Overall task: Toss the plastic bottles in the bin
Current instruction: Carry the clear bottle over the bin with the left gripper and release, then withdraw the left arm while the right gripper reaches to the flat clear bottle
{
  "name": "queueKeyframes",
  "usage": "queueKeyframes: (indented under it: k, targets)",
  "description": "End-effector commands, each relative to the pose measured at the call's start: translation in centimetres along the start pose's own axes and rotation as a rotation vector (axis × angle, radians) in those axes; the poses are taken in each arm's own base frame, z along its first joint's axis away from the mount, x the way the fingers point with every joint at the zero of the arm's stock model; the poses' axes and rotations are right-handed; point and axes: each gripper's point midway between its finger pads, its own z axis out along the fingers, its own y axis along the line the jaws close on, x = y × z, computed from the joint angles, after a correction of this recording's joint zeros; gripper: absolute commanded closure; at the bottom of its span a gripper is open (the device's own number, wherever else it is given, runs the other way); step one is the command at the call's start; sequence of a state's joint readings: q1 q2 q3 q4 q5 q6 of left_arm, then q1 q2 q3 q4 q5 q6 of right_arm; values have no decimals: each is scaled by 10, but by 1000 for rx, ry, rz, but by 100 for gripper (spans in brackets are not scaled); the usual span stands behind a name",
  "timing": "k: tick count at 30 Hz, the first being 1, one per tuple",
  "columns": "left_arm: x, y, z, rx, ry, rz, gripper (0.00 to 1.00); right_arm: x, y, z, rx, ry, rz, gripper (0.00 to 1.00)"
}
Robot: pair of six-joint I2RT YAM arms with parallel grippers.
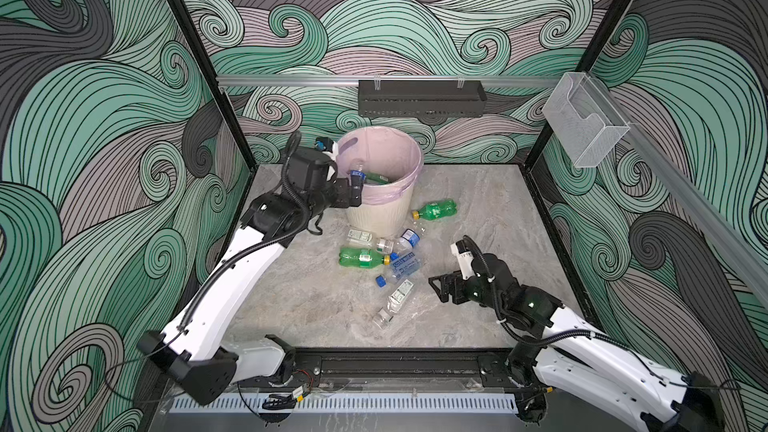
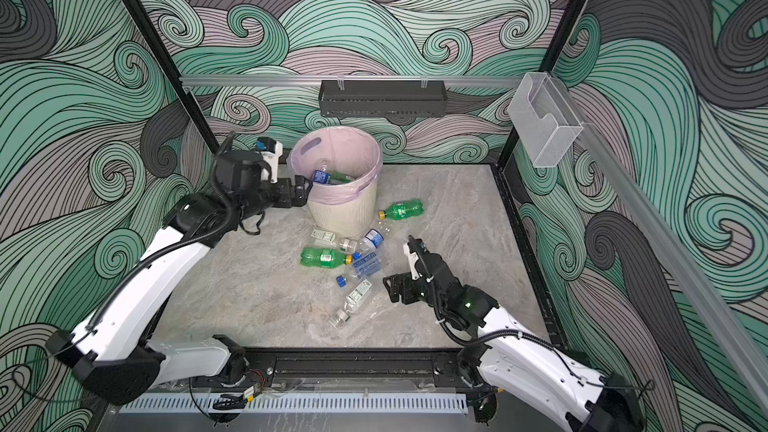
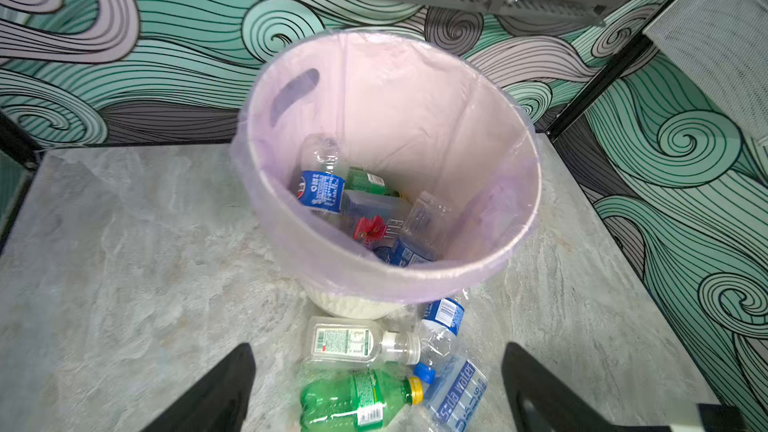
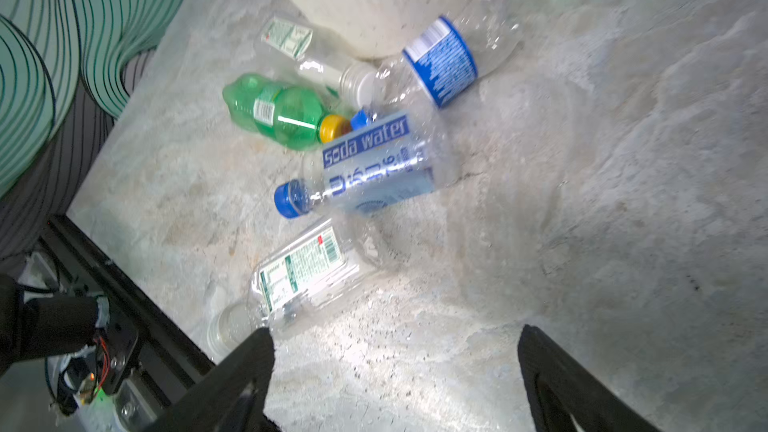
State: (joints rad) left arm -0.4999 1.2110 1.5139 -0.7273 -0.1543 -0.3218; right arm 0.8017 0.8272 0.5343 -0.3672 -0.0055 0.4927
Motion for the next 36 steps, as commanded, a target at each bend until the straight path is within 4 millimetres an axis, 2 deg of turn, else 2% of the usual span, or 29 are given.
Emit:
queueKeyframes:
  k: [1,5,8,11,15,19,24,29,36]
  targets:
    - [9,17,-18,-48,-39,-9,6,5,10,1,39,47,-5,7]
    - [58,35,-23,-79,38,-19,7,11,12,10,109,58,19,7]
    - [101,54,-20,-132,88,-71,10,8,21,18,95,30,51,9]
    - [140,62,-16,-138,151,-108,11,8,30,28,100,33,73,11]
    - [173,71,-15,-151,198,-142,10,14,43,44,116,70,86,13]
    - [193,73,-13,-140,221,-163,10,20,62,59,101,100,75,14]
    - [209,76,-10,-138,250,-175,10,29,70,78,148,148,81,14]
    - [216,78,-12,-138,256,-172,10,44,73,95,182,211,85,15]
    - [221,78,-10,-131,258,-179,10,48,72,110,222,233,74,10]
